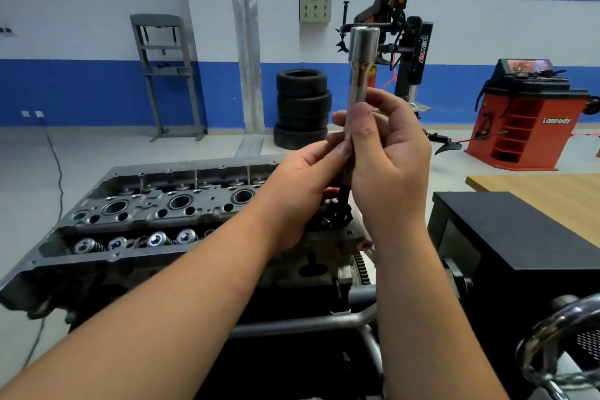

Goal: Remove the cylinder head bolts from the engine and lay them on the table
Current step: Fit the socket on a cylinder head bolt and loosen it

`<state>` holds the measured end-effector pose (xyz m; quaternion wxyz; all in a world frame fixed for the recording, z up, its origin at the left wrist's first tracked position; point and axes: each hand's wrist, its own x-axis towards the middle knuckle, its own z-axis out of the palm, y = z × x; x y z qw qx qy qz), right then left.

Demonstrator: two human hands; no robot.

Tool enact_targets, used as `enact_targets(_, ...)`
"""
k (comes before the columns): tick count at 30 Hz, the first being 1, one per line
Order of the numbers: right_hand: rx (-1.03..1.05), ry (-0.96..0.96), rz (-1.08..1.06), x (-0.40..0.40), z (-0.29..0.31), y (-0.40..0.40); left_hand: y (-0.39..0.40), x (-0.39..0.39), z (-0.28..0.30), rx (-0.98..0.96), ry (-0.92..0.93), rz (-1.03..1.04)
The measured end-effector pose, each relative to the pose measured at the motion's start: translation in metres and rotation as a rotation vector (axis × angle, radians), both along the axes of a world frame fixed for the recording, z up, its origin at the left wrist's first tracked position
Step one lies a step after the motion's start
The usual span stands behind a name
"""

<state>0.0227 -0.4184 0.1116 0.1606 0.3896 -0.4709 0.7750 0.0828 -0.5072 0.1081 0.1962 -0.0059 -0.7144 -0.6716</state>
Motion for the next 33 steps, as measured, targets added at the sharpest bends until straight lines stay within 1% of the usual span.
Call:
enact_targets(4,0.011,0.038,-0.033,-0.006,0.001,0.000,-0.001,-0.003,-0.003,-0.018,0.033,0.038)
enact_targets(7,-0.014,0.046,-0.049,-0.008,0.000,-0.003,-0.002,-0.005,-0.006,0.016,0.052,0.041)
enact_targets(10,0.007,0.058,0.001,-0.008,-0.001,0.002,-0.002,-0.006,-0.006,0.002,0.021,-0.015)
enact_targets(13,0.052,0.032,0.051,-0.010,0.002,0.010,-0.005,-0.007,-0.007,0.001,0.025,-0.038)
enact_targets(17,0.085,0.056,-0.009,-0.003,0.001,0.008,-0.007,-0.008,-0.007,0.017,0.051,-0.021)
enact_targets(20,0.060,0.045,-0.094,0.002,-0.003,0.001,-0.005,-0.007,-0.007,0.028,0.052,0.000)
enact_targets(22,0.041,0.034,-0.113,0.003,-0.004,-0.001,-0.005,-0.007,-0.007,0.030,0.047,0.004)
enact_targets(27,0.085,0.084,-0.088,0.000,-0.004,0.000,-0.006,-0.005,-0.006,0.045,0.039,-0.029)
enact_targets(31,0.059,0.017,-0.013,0.000,-0.004,0.002,-0.004,-0.004,-0.005,0.047,0.005,-0.040)
enact_targets(33,0.068,0.045,-0.016,0.002,-0.004,0.003,-0.005,-0.004,-0.006,0.041,0.026,-0.018)
